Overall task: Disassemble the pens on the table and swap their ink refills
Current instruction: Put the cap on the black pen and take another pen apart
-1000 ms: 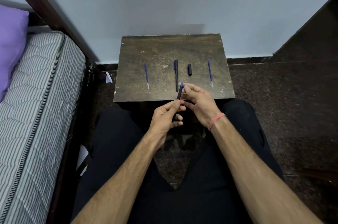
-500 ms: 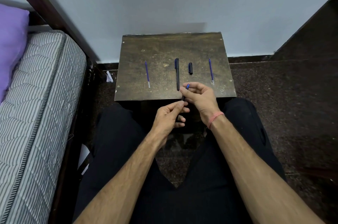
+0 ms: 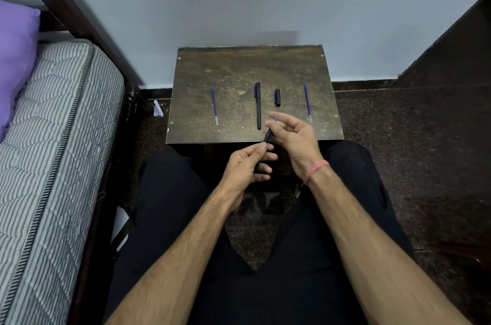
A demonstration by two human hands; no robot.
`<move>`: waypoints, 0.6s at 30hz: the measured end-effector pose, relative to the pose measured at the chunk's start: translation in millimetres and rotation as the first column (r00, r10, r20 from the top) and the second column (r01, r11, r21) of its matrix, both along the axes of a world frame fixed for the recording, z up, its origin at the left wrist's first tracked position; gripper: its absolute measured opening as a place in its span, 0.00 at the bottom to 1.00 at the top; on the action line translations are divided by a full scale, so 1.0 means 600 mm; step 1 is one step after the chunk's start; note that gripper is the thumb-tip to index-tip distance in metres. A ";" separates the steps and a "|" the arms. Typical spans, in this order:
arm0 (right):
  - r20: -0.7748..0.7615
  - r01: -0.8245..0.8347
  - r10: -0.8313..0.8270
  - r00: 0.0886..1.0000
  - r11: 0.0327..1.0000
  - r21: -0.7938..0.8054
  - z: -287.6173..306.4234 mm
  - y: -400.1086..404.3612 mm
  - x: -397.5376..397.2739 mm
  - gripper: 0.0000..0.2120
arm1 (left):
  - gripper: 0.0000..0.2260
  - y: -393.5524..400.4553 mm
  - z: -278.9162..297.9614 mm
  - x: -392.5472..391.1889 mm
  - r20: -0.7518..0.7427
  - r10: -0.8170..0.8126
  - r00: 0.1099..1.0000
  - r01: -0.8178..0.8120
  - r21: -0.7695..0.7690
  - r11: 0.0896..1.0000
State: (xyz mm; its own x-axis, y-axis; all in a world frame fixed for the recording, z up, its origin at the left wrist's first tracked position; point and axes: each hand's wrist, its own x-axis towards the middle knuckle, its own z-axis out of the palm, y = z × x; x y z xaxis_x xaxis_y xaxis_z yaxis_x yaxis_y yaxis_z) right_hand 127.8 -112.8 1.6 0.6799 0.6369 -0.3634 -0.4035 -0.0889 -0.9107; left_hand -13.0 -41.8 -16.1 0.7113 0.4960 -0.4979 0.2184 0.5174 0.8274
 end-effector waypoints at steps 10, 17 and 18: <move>-0.156 -0.045 0.067 0.986 0.989 0.142 0.009 -0.004 0.006 0.12 | 0.09 -0.003 0.003 0.001 0.014 0.000 1.000 0.000 -0.018 1.000; -0.105 0.003 0.016 0.994 0.984 0.177 0.002 0.003 0.005 0.09 | 0.09 -0.004 0.002 0.003 -0.038 0.040 0.998 -0.033 0.181 0.983; -0.135 0.089 -0.063 0.989 0.977 0.196 0.002 0.002 0.016 0.08 | 0.10 -0.005 0.002 0.002 -0.051 0.018 0.999 -0.009 0.184 0.983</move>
